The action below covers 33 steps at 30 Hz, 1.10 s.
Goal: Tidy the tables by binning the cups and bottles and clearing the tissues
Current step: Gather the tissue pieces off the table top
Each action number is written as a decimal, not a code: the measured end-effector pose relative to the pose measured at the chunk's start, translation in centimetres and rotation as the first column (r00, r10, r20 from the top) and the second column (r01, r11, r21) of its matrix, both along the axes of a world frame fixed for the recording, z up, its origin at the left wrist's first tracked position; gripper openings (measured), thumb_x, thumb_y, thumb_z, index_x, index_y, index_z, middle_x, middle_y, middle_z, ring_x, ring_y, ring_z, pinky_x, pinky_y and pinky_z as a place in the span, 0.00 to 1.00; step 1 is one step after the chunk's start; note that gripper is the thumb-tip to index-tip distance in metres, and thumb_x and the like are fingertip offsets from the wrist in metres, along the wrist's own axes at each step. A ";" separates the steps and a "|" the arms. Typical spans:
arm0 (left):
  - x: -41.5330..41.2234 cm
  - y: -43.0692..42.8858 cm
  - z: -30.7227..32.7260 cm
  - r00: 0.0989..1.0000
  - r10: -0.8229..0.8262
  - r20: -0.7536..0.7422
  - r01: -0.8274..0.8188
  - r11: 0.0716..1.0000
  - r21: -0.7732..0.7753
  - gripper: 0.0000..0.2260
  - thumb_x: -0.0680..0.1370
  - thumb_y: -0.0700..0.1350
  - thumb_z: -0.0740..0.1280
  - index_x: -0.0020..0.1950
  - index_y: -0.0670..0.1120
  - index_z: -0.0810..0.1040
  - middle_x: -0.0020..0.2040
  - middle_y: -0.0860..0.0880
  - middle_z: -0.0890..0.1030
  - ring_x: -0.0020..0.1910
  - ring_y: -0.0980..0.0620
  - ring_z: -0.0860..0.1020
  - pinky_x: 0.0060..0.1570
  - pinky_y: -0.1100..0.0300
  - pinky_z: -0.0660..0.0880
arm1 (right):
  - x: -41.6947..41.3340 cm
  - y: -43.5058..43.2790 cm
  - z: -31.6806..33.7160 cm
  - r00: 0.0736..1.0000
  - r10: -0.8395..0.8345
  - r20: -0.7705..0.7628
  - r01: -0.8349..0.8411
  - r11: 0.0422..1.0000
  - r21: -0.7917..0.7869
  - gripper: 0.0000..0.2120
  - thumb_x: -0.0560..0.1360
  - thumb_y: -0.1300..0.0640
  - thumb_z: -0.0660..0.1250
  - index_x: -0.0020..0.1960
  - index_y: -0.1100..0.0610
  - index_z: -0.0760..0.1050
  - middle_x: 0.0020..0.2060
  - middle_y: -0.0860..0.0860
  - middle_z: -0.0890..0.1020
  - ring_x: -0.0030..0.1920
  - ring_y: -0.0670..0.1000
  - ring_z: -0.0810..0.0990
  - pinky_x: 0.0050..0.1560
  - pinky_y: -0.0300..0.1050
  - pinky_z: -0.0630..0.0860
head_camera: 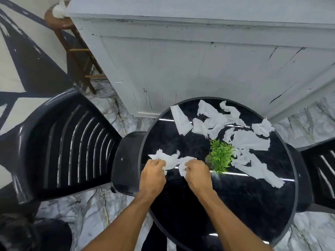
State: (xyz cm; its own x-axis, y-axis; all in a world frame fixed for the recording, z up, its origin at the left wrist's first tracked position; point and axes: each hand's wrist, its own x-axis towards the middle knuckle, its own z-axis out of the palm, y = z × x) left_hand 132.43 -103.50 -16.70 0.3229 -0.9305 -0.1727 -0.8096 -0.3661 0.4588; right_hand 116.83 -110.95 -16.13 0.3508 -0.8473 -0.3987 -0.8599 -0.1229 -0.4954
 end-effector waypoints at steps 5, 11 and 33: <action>-2.1 0.5 0.4 0.997 -0.073 0.032 0.071 0.995 0.076 0.04 0.74 0.41 0.65 0.48 0.46 0.78 0.49 0.54 0.75 0.50 0.52 0.69 0.45 0.57 0.77 | -0.8 1.7 1.9 0.999 0.013 0.037 -0.018 0.992 0.122 0.15 0.71 0.66 0.64 0.58 0.62 0.73 0.63 0.56 0.72 0.64 0.59 0.72 0.62 0.47 0.73; -1.9 1.6 0.6 0.981 -0.195 -0.015 0.195 0.962 0.194 0.21 0.77 0.40 0.66 0.70 0.48 0.72 0.74 0.49 0.64 0.63 0.49 0.68 0.61 0.61 0.71 | -1.6 1.4 0.1 0.997 0.061 0.050 -0.066 0.992 0.109 0.12 0.72 0.66 0.69 0.55 0.62 0.78 0.54 0.53 0.79 0.52 0.58 0.81 0.51 0.50 0.78; 8.3 17.3 2.1 0.849 0.415 -0.328 -0.476 0.870 -0.131 0.14 0.72 0.42 0.76 0.57 0.45 0.85 0.59 0.47 0.83 0.62 0.51 0.77 0.60 0.71 0.63 | 9.7 11.6 2.7 0.942 0.261 0.209 -0.241 0.963 -0.117 0.05 0.73 0.57 0.73 0.49 0.53 0.86 0.40 0.51 0.78 0.43 0.51 0.77 0.45 0.46 0.75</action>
State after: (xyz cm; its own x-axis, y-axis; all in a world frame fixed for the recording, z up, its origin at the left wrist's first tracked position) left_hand 140.70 -86.18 -14.55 0.6770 -0.7215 -0.1453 -0.4070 -0.5314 0.7429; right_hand 126.54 -99.36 -13.41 0.6274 -0.7485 -0.2148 -0.6660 -0.3729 -0.6460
